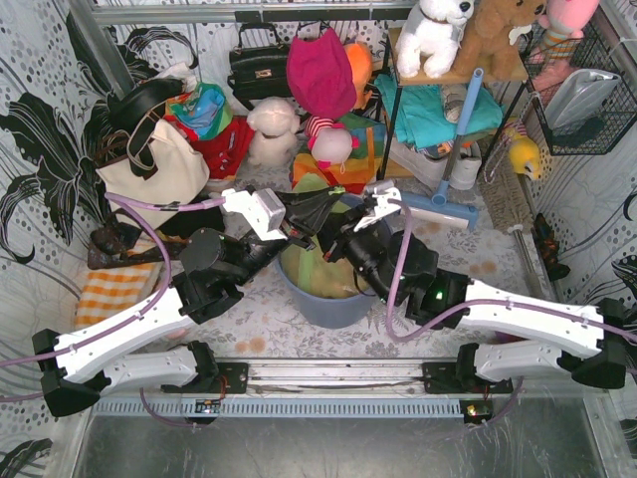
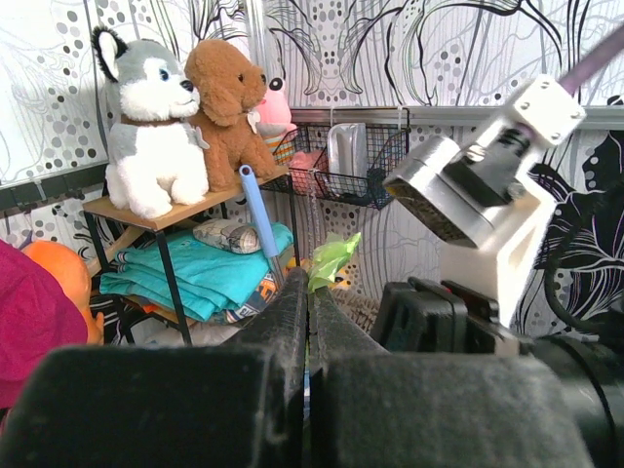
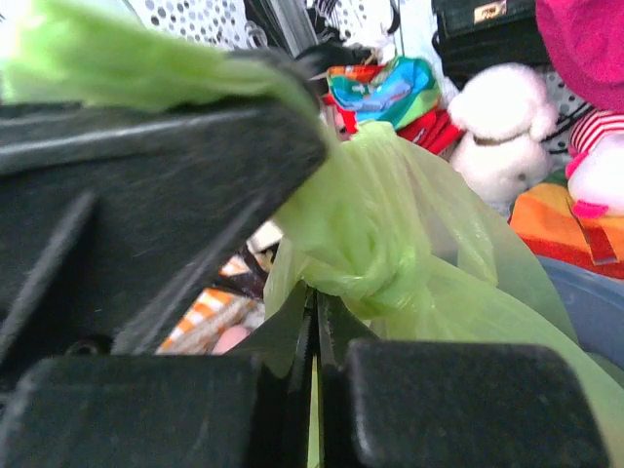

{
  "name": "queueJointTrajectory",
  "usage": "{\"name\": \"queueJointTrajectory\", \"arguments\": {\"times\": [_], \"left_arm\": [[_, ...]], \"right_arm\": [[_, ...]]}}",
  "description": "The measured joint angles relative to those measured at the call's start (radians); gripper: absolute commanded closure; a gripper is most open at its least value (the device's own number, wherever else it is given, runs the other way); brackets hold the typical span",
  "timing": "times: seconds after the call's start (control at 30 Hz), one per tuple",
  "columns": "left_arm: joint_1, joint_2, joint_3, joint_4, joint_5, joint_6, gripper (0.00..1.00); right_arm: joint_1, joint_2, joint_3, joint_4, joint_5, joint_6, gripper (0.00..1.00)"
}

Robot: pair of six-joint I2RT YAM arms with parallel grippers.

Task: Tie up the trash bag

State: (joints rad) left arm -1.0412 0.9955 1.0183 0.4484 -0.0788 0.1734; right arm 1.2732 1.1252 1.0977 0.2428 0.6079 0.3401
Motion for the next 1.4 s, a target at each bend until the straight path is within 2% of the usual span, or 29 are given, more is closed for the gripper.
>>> {"name": "queueJointTrajectory", "arguments": {"times": [0.13,0.33,0.73,0.97,1.0,1.1,1.17,1.23,1.4], "left_arm": [[0.0,-0.002,0.0,-0.001,0.004,0.0,1.0],[0.0,-0.01,0.0,-0.002,0.008,0.0,1.0],[0.001,-0.026,0.0,-0.042,0.008,-0.001,1.0],[0.001,-0.027,0.0,-0.063,0.008,-0.004,0.99],[0.001,-0.029,0.0,-0.067,0.008,-0.005,0.92],[0.001,-0.042,0.0,-0.092,0.008,-0.004,0.52],[0.001,-0.06,0.0,-0.108,0.005,-0.003,0.37],[0.001,-0.084,0.001,-0.117,-0.005,-0.008,0.3],[0.001,-0.109,0.119,-0.248,-0.063,-0.028,0.29]], "right_arm": [[0.054,0.035,-0.055,0.211,0.125,-0.103,1.0],[0.06,0.09,-0.145,0.53,0.266,-0.282,1.0],[0.062,0.241,-0.219,1.151,0.369,-0.651,1.0],[0.062,0.312,-0.219,1.309,0.377,-0.773,1.0],[0.062,0.32,-0.219,1.315,0.377,-0.78,1.0],[0.062,0.341,-0.219,1.324,0.377,-0.795,1.0],[0.062,0.348,-0.219,1.325,0.377,-0.798,1.0],[0.062,0.348,-0.218,1.329,0.377,-0.798,1.0],[0.062,0.348,-0.218,1.337,0.377,-0.798,1.0]]}}
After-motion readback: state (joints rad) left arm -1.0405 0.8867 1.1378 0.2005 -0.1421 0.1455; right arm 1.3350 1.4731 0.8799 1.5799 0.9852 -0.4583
